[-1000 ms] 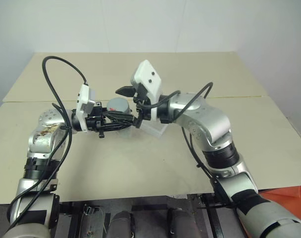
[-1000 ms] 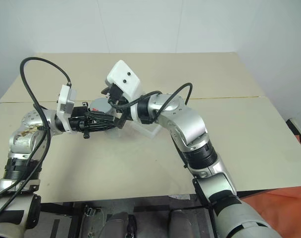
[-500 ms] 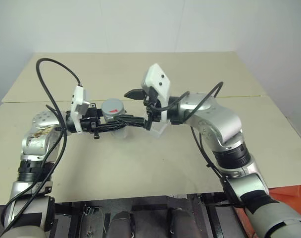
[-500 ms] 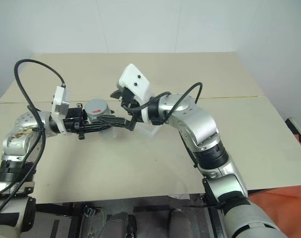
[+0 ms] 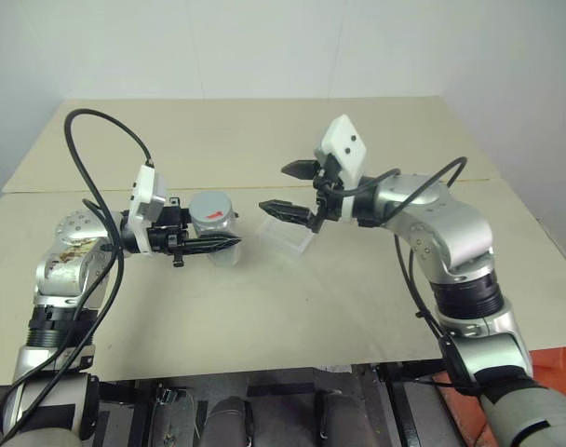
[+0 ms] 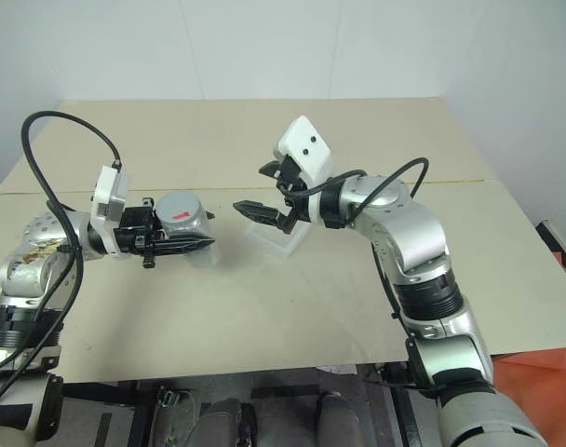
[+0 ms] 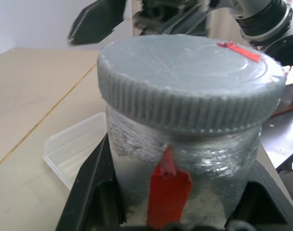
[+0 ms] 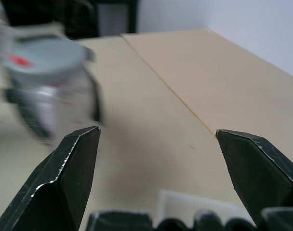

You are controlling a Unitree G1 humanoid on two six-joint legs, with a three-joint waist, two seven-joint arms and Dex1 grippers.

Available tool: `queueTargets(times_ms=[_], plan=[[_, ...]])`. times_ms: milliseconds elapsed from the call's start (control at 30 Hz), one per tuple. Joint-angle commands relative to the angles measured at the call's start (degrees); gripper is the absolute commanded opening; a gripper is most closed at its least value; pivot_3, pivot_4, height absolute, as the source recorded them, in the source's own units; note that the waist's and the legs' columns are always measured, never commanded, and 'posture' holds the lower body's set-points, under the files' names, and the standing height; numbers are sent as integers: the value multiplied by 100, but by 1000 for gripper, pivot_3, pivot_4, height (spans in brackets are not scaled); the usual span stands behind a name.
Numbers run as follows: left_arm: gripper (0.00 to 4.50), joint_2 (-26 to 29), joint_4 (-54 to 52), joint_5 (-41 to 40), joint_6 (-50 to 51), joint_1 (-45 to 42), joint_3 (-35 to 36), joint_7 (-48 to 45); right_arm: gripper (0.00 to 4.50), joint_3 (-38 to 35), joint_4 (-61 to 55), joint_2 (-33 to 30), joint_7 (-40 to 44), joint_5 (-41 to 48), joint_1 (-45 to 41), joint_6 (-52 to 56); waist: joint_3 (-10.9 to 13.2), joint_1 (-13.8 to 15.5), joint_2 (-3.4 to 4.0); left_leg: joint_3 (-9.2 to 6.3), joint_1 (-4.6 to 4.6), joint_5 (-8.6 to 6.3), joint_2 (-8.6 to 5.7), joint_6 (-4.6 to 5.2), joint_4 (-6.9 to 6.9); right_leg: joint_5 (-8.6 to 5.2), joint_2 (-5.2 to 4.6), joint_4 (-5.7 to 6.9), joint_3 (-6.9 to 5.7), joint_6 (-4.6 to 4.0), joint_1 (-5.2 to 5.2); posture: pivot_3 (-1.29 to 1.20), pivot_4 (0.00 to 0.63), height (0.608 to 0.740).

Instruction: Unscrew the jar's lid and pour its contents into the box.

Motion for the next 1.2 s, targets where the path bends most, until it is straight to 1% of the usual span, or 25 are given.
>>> queueTargets(times_ms=[33, 133, 300, 533, 800, 933, 1200], plan=[[1941, -61, 88, 73, -156, -222, -35, 31, 4476, -254, -423, 124, 67, 432, -88, 122, 0, 1, 0, 0, 0, 0, 0, 0, 1, 0, 0, 0, 0, 0, 0, 0, 150, 740], [1941, -156, 189, 124, -202, -326, -97, 34, 4476, -213, -515, 341, -41, 605, -156, 228, 0, 3, 0, 0, 0, 0, 0, 0, 2, 0, 0, 2, -1, 0, 2, 0, 150, 740], [1941, -279, 321, 169, -271, -460, -131, 14, 4476, 84, -375, 776, -406, 361, -349, 149, 0, -10, 0, 0, 1, 1, -1, -1, 1, 0, 0, 3, 0, 0, 1, 0, 150, 740], [1941, -283, 350, 217, -333, -447, -114, 35, 4476, 485, -144, 1022, -533, -110, -512, -144, 0, -2, 0, 0, 0, 1, -1, -2, 2, 0, 0, 3, -1, 0, 0, 0, 150, 740], [1941, -233, 256, 178, -310, -361, -78, 36, 4476, 587, 459, 1313, -732, -541, -704, -309, 0, -8, 0, 0, 0, 2, 0, -3, 1, 0, 0, 5, -1, 0, 0, 0, 150, 740], [1941, -168, 221, 154, -302, -307, -51, 27, 4476, 511, 611, 1311, -713, -602, -712, -342, 0, -12, 0, 0, -1, 2, 0, -3, 1, 0, 0, 3, -1, 0, 0, 0, 150, 740], [1941, -56, 186, 116, -284, -227, 6, 22, 4476, 488, 592, 1084, -577, -623, -622, -343, 0, -13, 0, 0, -1, 2, 0, -3, 1, 0, 0, 4, -1, 0, 0, 0, 150, 740]])
